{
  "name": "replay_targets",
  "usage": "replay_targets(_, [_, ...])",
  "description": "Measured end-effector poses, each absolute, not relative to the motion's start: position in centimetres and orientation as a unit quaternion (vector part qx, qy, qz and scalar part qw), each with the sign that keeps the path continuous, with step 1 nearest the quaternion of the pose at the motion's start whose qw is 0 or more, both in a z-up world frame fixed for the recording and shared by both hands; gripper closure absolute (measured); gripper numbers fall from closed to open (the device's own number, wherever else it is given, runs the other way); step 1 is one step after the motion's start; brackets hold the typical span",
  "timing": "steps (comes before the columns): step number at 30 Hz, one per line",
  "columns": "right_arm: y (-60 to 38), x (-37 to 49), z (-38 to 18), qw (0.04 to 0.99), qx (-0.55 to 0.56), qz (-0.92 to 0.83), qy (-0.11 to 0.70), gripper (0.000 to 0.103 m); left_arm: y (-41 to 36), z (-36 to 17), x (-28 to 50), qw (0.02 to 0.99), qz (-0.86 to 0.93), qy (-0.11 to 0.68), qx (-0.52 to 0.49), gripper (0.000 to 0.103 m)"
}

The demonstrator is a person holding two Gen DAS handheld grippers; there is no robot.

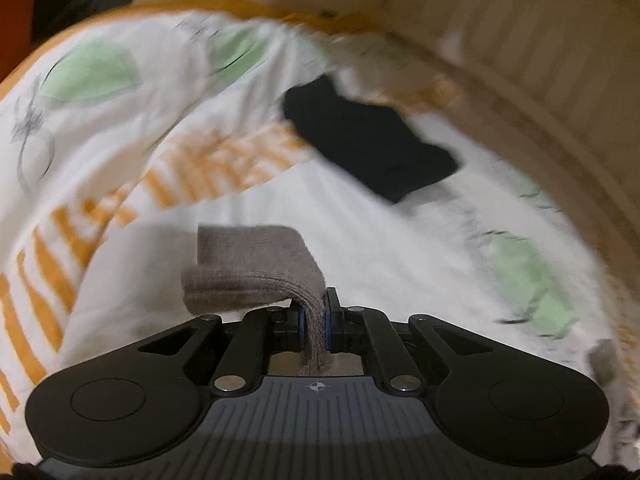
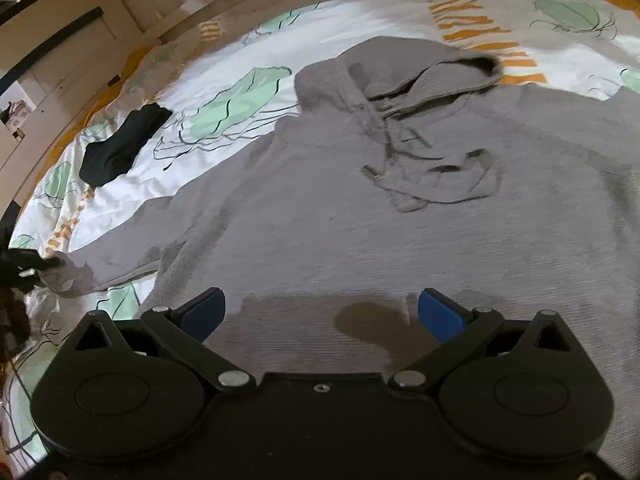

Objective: Fold large clothes
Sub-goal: 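Carry the sleeve with the left gripper across the sweater body and release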

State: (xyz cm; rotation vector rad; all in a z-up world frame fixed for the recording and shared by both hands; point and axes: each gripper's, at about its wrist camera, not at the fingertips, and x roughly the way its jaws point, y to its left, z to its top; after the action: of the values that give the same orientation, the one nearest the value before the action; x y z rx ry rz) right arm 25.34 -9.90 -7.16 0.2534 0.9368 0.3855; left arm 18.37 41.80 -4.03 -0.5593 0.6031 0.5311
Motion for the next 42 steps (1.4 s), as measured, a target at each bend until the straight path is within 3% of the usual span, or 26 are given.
replay_targets(8, [-12.8, 24.2, -7.5, 0.878, 0.117, 0.162, 0.435, 0.001, 31.2, 4.2, 23.2, 0.935, 0.126, 0.248, -0.222, 0.095])
replay_targets(12, [-14.6, 23.5, -7.7, 0.89, 0.107, 0.144, 0.42, 0.0, 24.5, 5.2, 26.8, 0.944, 0.046, 0.25, -0.208, 0.095])
replay_targets(18, [-16.8, 23.2, -8.6, 0.896, 0.112, 0.114, 0.413, 0.001, 15.1, 2.9, 31.8, 0.94, -0.048, 0.277, -0.195, 0.095])
replay_targets(26, [-17.7, 23.2, -9.5, 0.894, 0.121, 0.105, 0.418, 0.0, 6.9, -4.3, 34.5, 0.916, -0.117, 0.344, -0.169, 0.093])
replay_targets(28, [-17.5, 23.2, -9.7, 0.894, 0.113, 0.105, 0.42, 0.0, 5.6, -6.4, 34.9, 0.905, -0.132, 0.365, -0.174, 0.083])
replay_targets(30, [-17.4, 23.1, -9.9, 0.895, 0.105, 0.106, 0.421, 0.0, 5.1, -8.0, 34.5, 0.893, -0.148, 0.382, -0.185, 0.061])
replay_targets(31, [-17.4, 23.1, -10.0, 0.895, 0.102, 0.106, 0.422, 0.0, 4.5, -8.5, 34.1, 0.889, -0.155, 0.386, -0.19, 0.057])
replay_targets(33, [-17.3, 23.0, -10.1, 0.895, 0.096, 0.106, 0.423, 0.0, 4.4, -9.5, 33.5, 0.879, -0.167, 0.402, -0.194, 0.037])
replay_targets(35, [-17.0, 23.0, -10.2, 0.894, 0.086, 0.107, 0.427, 0.0, 4.6, -9.8, 32.5, 0.875, -0.173, 0.409, -0.192, 0.027])
replay_targets(42, [-15.0, 23.2, -10.4, 0.889, 0.006, 0.101, 0.448, 0.0, 6.9, -8.7, 27.7, 0.905, -0.149, 0.375, -0.134, 0.025])
